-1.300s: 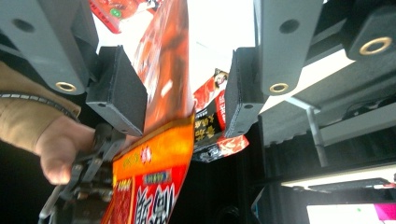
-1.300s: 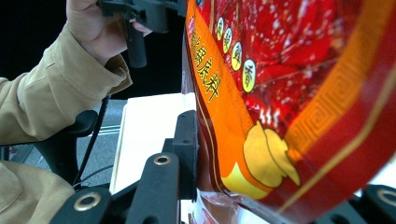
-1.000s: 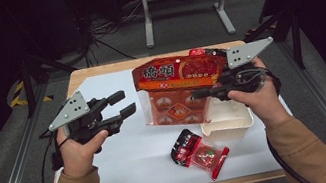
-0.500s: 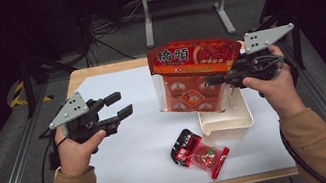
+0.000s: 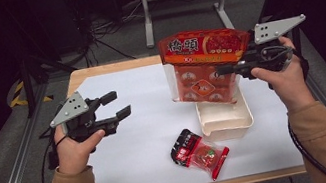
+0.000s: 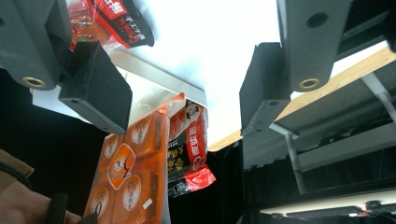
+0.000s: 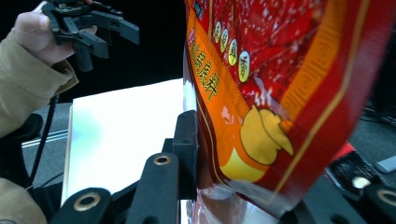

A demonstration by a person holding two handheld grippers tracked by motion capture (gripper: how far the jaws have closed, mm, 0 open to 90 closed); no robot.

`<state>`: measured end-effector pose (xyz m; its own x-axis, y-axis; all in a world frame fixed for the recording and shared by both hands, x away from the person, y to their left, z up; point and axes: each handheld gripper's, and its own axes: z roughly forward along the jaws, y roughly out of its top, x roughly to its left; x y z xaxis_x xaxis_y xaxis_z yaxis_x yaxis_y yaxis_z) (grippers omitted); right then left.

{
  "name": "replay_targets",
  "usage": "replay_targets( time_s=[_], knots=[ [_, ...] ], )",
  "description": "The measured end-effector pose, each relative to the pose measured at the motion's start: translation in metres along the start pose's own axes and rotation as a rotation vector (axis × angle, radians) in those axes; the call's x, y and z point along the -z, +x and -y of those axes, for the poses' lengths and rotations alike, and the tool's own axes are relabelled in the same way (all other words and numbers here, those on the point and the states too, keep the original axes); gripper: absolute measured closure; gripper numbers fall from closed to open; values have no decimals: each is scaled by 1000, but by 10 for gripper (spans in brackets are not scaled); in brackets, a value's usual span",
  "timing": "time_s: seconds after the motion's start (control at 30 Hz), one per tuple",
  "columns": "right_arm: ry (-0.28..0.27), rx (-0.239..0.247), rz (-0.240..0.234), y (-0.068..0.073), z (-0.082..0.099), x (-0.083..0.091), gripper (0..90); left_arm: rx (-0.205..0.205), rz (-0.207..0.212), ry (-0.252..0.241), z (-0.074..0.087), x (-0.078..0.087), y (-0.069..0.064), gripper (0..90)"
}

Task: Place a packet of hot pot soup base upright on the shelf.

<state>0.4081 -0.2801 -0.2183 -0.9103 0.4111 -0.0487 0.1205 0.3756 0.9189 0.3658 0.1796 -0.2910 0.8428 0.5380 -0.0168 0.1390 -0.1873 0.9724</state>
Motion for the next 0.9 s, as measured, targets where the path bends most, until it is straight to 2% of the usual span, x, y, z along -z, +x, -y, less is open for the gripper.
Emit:
replay_targets(
  time_s=[0.2,0.5,0.67,0.9],
  knots=[
    [-7,9,16,-5,3,6,711,4,4,7,1,-2,0,345],
    [-19,-24,65,-10,18,13,712,6,7,13,3,-4,2,346],
    [-27,-37,120,-5,30,15,712,11,10,18,4,-5,2,349],
    [-39,-64,156,-3,44,20,712,14,17,26,5,-7,2,362]
  ],
)
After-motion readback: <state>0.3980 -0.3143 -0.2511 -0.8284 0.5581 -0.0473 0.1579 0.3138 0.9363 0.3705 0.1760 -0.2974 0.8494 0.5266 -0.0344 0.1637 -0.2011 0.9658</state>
